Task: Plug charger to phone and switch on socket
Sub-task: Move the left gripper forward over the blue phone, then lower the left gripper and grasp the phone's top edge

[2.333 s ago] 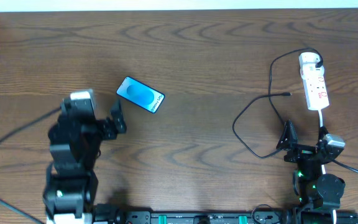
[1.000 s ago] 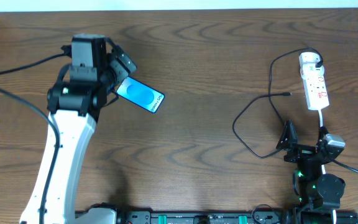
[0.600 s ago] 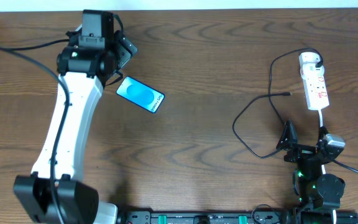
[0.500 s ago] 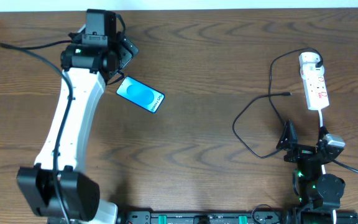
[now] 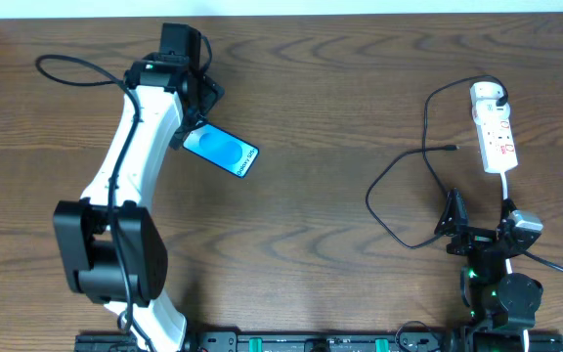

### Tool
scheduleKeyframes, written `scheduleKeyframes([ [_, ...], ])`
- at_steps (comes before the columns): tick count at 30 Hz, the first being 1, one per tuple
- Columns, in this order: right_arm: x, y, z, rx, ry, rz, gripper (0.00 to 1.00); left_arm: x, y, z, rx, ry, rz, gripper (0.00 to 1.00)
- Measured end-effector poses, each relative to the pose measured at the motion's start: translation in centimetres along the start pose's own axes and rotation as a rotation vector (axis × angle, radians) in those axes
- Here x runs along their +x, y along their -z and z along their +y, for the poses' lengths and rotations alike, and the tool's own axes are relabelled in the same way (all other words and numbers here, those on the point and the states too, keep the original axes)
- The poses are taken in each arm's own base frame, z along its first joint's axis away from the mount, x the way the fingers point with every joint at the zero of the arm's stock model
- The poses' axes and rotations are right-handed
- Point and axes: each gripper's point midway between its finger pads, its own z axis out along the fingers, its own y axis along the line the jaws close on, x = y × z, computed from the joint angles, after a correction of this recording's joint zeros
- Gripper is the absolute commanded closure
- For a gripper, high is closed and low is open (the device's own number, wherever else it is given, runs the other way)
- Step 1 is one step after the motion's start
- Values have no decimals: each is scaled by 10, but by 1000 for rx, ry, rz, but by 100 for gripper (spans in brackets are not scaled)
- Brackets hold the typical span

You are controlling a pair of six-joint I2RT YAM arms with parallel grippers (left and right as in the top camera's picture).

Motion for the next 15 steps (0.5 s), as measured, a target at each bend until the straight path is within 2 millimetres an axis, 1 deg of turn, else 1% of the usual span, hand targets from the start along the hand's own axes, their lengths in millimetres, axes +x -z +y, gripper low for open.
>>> scheduleKeyframes([
  [6,0,0,0,0,0,0,1,10,-27,4,-52,0,46,2],
  [11,0,0,0,0,0,0,1,26,-55,-2,-47,11,121,2],
  [15,0,0,0,0,0,0,1,37,-73,1,-70,8,171,2],
])
